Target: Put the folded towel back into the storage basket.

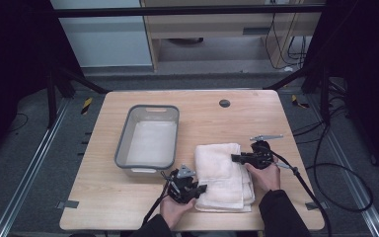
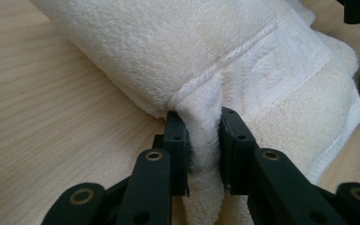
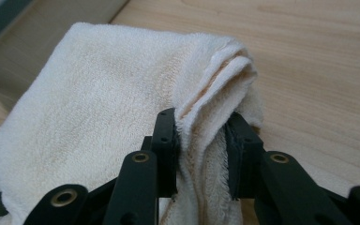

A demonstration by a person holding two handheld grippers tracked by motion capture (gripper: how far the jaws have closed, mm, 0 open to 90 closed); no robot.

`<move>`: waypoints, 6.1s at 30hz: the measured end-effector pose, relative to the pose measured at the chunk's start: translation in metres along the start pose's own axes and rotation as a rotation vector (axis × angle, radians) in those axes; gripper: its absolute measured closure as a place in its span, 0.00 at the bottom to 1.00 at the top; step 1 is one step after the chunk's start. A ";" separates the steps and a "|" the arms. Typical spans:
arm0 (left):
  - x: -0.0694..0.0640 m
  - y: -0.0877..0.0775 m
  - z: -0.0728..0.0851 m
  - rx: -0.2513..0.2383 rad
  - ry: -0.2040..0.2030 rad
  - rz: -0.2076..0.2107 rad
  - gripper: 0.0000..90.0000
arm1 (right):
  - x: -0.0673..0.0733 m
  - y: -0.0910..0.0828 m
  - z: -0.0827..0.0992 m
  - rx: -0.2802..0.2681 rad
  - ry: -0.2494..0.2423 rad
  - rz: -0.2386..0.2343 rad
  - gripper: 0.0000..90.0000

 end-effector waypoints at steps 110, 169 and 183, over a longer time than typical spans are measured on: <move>0.085 -0.163 -0.108 -0.420 -0.002 -0.132 0.83 | 0.159 -0.026 -0.180 -0.343 -0.333 -0.034 0.77; 0.201 -0.200 -0.076 -0.399 -0.150 -0.329 0.83 | 0.212 0.106 -0.221 -0.293 -0.333 -0.073 0.77; 0.218 -0.185 -0.065 -0.350 -0.156 -0.360 0.83 | 0.199 0.130 -0.213 -0.272 -0.311 -0.047 0.77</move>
Point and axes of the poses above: each handheld gripper's, and its own axes: y roughly forward along the jaws, z roughly out of its underside, x roughly to its left, the point moved 10 cm from there along y, roughly forward along the jaws, and after that the axes turned 11 degrees about -z, right-handed, at the moved point
